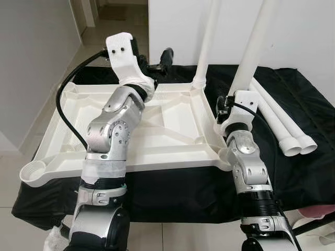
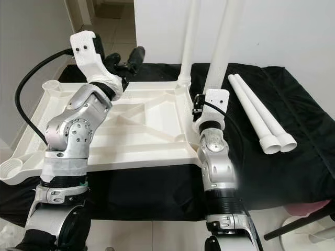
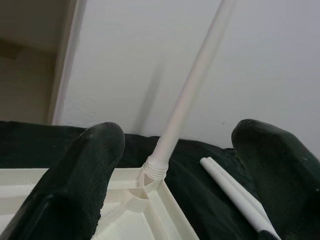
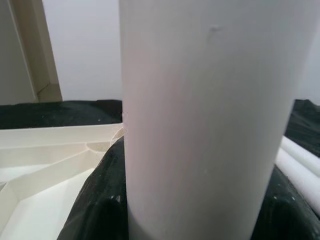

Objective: Building children table

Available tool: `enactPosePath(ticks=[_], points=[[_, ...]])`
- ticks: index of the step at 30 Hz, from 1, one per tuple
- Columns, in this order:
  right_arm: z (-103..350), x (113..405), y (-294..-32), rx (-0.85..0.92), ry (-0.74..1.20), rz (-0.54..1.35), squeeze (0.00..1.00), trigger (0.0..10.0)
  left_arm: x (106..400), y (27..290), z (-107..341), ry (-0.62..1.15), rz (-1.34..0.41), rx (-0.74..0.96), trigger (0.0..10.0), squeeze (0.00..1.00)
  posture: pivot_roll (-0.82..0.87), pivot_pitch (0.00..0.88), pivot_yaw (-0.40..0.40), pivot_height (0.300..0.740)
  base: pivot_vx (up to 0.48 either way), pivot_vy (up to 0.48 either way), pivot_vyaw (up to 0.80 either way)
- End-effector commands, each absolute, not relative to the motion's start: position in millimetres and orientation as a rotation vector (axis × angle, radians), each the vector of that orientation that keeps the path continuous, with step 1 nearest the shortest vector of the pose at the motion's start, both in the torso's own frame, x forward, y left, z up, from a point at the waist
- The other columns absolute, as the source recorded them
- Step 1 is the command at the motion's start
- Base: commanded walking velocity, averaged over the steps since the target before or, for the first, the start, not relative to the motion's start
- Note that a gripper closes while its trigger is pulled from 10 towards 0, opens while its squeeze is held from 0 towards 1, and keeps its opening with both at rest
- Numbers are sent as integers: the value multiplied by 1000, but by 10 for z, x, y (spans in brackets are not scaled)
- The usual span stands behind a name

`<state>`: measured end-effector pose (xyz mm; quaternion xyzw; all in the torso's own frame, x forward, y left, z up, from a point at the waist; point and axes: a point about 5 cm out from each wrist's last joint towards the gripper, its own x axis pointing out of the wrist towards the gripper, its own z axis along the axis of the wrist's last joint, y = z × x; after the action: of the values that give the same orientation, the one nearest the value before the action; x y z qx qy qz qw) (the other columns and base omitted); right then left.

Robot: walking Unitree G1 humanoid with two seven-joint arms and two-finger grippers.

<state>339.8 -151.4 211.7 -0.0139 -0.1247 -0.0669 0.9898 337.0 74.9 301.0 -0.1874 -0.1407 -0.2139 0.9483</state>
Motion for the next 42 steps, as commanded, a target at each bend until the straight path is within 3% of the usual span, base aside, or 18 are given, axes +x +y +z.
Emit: enactPosePath(ticks=[1,20,26,33,42], points=[[2162,3377,-1523,-25,-282,-141,0,10000,3351,750,2944,-291,-433,-342,10000,0,-23,29,-1,740,0,0,0],[2193,3341,-1524,-20,-323,-120,0,10000,3222,715,2675,-294,-468,-255,10000,0,-63,43,34,740,0,0,0],[2139,3324,-1536,-36,-322,-110,0,10000,3165,666,2530,-302,-521,-158,10000,0,-60,29,53,740,0,0,0],[2145,3369,-1528,-62,-336,-66,0,10000,2929,579,2298,-317,-715,-41,10000,0,-21,14,41,740,0,0,0],[2122,3382,-1498,-85,-337,-33,0,10000,2808,529,2137,-287,-803,49,10000,0,-5,19,35,740,0,0,0]])
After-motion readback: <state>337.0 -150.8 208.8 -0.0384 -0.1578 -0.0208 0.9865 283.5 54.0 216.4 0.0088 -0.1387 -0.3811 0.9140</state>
